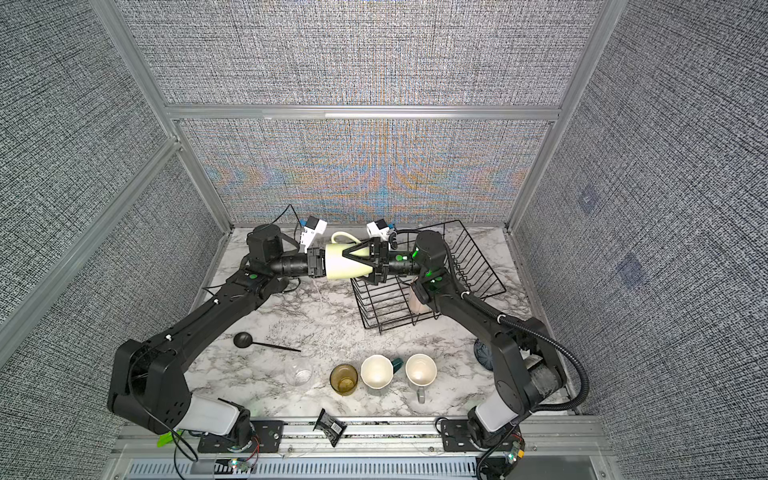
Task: Load the cups into the dish rack
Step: 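Grasp the pale green mug's base with the right gripper while the left holds it, then set the pale green mug in the rack with the right gripper while the left withdraws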
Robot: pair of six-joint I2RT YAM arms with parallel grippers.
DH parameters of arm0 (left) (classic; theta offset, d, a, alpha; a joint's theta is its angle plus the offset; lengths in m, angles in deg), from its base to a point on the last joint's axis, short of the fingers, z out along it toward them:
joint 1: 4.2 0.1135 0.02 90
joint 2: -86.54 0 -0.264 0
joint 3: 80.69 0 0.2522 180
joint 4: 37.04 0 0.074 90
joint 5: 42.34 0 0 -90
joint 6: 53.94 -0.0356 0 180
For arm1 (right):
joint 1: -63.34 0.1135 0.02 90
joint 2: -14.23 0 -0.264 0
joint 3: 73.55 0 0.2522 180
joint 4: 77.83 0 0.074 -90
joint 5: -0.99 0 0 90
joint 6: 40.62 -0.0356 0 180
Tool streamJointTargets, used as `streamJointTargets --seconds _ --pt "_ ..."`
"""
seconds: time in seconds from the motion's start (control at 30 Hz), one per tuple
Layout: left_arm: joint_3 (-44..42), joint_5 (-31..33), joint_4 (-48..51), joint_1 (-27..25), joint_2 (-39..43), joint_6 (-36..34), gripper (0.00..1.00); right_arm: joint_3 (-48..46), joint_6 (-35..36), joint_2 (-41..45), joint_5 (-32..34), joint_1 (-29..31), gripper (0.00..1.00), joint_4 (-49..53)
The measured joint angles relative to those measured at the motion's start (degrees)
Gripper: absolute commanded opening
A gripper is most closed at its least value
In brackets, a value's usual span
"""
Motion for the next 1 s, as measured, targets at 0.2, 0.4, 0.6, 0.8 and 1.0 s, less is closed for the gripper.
streamJointTargets --seconds 0.2,0.4,0.6,0.8,1.0 --pt "-0.02 0.07 1.14 -0.26 -0.22 -1.03 0.0 1.01 0.35 -0.55 -0.83 0.5 0.85 2.32" --pt "-0.02 -0.07 1.09 -0.28 -0.61 -1.31 0.05 1.64 0.83 -1.11 -1.27 0.52 0.81 3.19" --pt "-0.37 3.45 2.97 -0.68 0.33 -3.23 0.35 1.64 0.17 -1.84 -1.49 0.39 0.71 1.9" --pt "-3.34 9.35 6.36 0.17 3.91 -5.97 0.45 -0.22 1.55 -1.84 -1.57 -3.04 0.65 0.52" --pt "-6.8 14.88 9.66 1.97 6.32 -7.19 0.48 -0.44 8.72 -1.42 -1.16 -6.86 0.63 7.41"
